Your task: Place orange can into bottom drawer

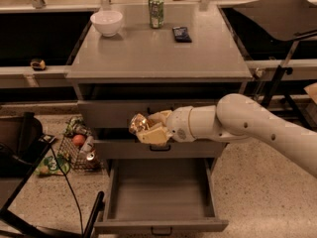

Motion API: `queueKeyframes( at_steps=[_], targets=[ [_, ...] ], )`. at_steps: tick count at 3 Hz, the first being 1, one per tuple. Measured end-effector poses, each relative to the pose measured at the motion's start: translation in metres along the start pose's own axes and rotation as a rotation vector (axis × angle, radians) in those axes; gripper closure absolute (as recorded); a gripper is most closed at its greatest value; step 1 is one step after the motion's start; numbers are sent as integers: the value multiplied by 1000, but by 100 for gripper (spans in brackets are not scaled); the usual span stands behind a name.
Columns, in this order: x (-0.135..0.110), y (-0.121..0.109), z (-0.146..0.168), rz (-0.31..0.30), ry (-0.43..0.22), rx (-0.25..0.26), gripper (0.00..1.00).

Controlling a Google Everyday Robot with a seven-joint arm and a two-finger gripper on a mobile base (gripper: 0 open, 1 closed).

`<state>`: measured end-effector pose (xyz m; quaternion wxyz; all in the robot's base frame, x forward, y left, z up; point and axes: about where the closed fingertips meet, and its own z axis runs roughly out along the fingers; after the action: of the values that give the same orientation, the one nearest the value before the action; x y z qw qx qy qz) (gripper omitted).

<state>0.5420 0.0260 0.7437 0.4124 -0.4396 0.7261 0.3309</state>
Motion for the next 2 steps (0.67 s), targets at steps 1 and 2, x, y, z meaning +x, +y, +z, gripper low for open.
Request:
queueKeyframes(
  at_steps=[1,2],
  targets=[
    [38,-14,4,-1,-12,-34,100],
    [87,-24,14,32,-42,-89,100]
  ],
)
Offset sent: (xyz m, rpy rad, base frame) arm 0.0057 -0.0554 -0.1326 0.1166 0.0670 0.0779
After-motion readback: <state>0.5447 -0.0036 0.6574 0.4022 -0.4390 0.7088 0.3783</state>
